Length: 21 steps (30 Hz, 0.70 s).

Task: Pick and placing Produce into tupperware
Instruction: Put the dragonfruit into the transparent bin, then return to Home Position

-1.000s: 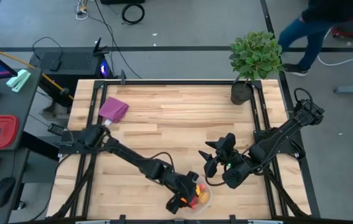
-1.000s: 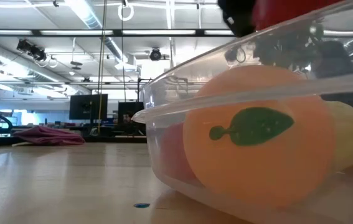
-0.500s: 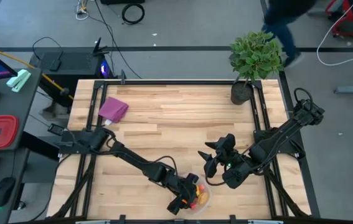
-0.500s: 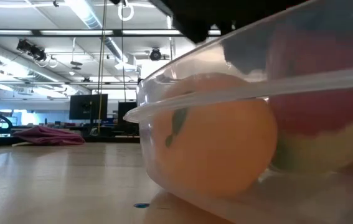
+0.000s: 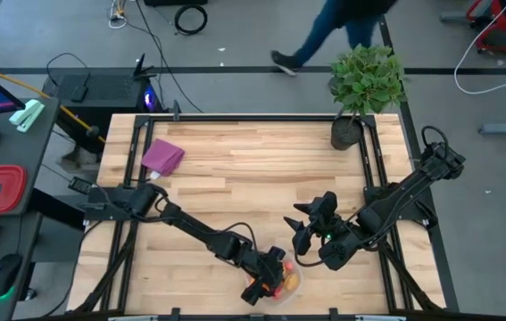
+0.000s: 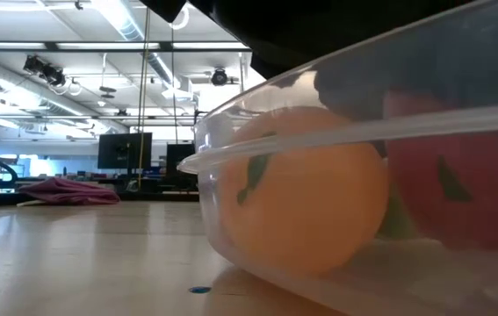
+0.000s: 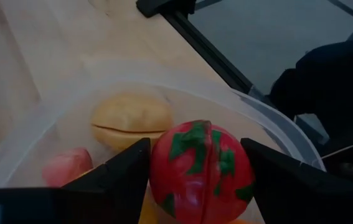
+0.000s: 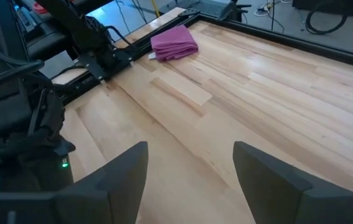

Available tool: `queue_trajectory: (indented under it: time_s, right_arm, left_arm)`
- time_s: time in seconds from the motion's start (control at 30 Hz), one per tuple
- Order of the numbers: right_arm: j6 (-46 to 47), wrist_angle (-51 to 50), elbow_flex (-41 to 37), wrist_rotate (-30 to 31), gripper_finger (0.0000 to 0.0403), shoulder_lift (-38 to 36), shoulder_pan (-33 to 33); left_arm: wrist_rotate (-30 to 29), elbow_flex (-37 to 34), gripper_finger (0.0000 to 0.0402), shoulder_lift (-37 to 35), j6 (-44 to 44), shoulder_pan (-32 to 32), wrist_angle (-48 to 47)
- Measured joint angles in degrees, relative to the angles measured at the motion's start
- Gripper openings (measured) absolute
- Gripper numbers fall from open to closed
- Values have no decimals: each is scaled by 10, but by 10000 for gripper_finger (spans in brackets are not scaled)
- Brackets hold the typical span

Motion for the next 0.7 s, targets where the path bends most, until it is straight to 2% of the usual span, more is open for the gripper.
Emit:
queue_trajectory:
  time_s: [0.33,0.47,0.57,0.7]
  right_arm:
    - [-1,0,0,-1,246,0,0]
    - [-3,0,0,-1,246,0,0]
    - [-15,1,0,-1,246,0,0]
    - [-19,1,0,-13,246,-6,0]
  left_arm:
    - [0,2,272,0,0,0,-1]
    - [0,32,273,-2,0,4,-21]
    - [-1,89,267,-7,0,12,-108]
    - [-6,212,256,-17,21,29,-349]
